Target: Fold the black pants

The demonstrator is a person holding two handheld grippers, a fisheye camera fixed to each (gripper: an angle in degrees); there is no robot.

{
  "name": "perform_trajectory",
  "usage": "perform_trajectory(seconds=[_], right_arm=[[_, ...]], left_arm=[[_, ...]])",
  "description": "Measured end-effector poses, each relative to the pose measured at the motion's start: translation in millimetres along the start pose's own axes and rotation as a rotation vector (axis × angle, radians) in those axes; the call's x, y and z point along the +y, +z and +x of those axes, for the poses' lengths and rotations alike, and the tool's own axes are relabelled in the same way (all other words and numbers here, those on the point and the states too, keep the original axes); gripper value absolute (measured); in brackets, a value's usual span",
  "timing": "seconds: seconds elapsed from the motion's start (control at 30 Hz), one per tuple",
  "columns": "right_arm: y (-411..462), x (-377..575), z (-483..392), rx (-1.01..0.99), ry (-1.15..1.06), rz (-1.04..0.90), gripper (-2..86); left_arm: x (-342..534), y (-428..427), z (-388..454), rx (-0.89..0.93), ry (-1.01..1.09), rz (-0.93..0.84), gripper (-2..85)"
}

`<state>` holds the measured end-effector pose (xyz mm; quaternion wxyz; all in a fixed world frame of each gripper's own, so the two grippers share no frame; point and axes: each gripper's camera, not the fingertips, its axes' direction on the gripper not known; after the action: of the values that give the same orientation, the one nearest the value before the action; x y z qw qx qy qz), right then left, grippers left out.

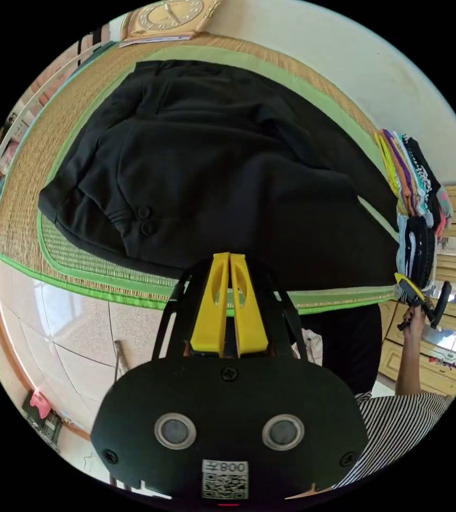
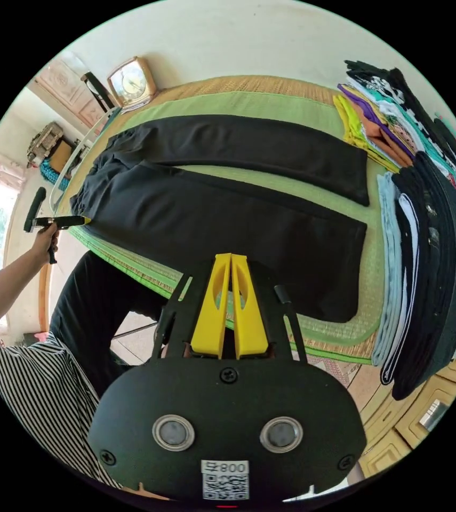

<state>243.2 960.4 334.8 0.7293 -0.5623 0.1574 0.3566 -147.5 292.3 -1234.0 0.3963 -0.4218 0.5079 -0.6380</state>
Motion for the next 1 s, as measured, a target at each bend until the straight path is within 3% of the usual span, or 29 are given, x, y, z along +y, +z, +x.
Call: perform_trajectory(seconds=[0.13, 0.3, 0.87, 1.0], right_arm=[[27, -39, -67, 0.027, -0.124, -0.053, 0.1], [71, -70, -119, 0.09, -0.186, -0.231, 0.2], [99, -140, -183, 0.179, -0.127, -0.324, 0.1], [83, -161, -198, 0.155, -0.126, -0.229, 0.1]], left_arm=[[27, 14, -36, -0.047, 0.064, 0.051, 0.2], [50, 31, -91, 0.031, 0.145, 0.024, 0.0], [95, 80, -308, 0.257, 0.119, 0.172, 0.0], [97, 75, -346, 0.322, 0.158, 0.266, 0.1]])
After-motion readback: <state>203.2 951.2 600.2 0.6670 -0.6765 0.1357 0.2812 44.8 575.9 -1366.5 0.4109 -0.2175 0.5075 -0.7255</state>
